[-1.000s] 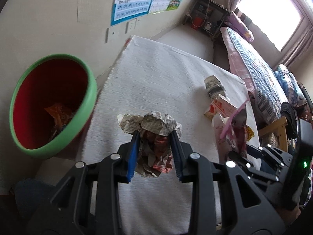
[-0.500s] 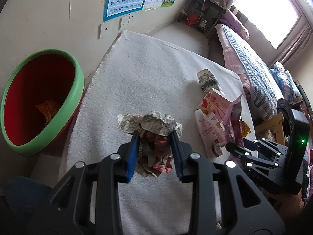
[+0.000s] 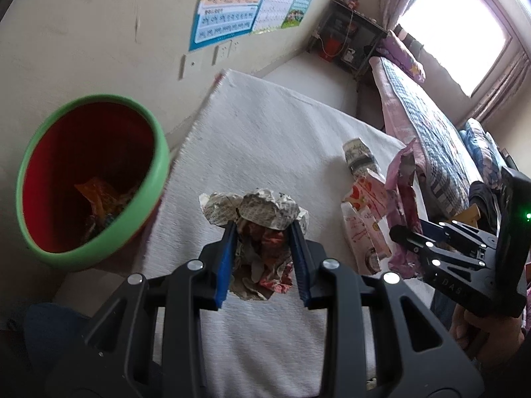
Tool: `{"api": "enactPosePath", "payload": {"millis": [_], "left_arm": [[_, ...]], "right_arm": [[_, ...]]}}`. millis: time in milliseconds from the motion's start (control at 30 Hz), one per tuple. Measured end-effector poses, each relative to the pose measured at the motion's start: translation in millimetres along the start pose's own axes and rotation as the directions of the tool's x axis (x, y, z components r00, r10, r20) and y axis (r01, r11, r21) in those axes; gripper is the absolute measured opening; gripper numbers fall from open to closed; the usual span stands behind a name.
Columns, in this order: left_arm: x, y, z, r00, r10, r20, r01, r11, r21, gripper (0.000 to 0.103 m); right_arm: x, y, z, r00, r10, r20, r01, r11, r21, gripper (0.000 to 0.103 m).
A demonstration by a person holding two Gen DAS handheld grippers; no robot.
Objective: Collect trash
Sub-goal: 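Carry the crumpled paper and pink bag over the red bucket with both tools, then open both tools to drop the paper and pink bag into the bucket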
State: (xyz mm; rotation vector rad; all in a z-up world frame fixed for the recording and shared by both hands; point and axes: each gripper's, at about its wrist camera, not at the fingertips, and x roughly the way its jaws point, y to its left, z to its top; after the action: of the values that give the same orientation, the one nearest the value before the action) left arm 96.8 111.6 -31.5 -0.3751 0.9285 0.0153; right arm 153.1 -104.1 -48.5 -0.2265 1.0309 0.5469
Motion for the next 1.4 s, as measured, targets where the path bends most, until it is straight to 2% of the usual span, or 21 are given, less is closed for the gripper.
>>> {"api": "enactPosePath", "payload": {"millis": [267,700,1033,1267,1333,1367,1400], "left_arm": [[-28,38,7,0.997,0.051,0.057,-0.048,0.997,-0.052,0.031],[-69,113,16,0.982,0.146,0.121,-0.126,0.98,-0.156,0.031],[-86,169,15,0.97,0.202,0.134,-0.163,0.953,-0.255,0.031],[-90,191,19,0.967,0.211,0.141,-0.163,0.942,-0.292,0.032],[-90,195,21,0.967,0.209,0.145,-0.159,0.942,-0.297,0.035],[-89,195,22,0.967,0.208,0.148,-0.156,0.941,-0.302,0.04],[-89,197,23,0.967,0.206,0.152,-0.152,0.939,-0.308,0.045]], "right_arm": [[-1,51,29,0.998,0.045,0.035,-0.043,0.996,-0.079,0.032],[10,149,73,0.988,0.148,0.049,-0.135,0.968,-0.209,0.032],[33,208,103,0.977,0.212,0.022,-0.199,0.942,-0.272,0.032],[57,238,115,0.972,0.236,-0.019,-0.231,0.927,-0.296,0.034],[64,243,116,0.972,0.234,-0.032,-0.232,0.925,-0.299,0.034],[67,244,117,0.971,0.235,-0.038,-0.235,0.925,-0.299,0.037],[71,245,117,0.971,0.233,-0.044,-0.236,0.925,-0.298,0.047]]}}
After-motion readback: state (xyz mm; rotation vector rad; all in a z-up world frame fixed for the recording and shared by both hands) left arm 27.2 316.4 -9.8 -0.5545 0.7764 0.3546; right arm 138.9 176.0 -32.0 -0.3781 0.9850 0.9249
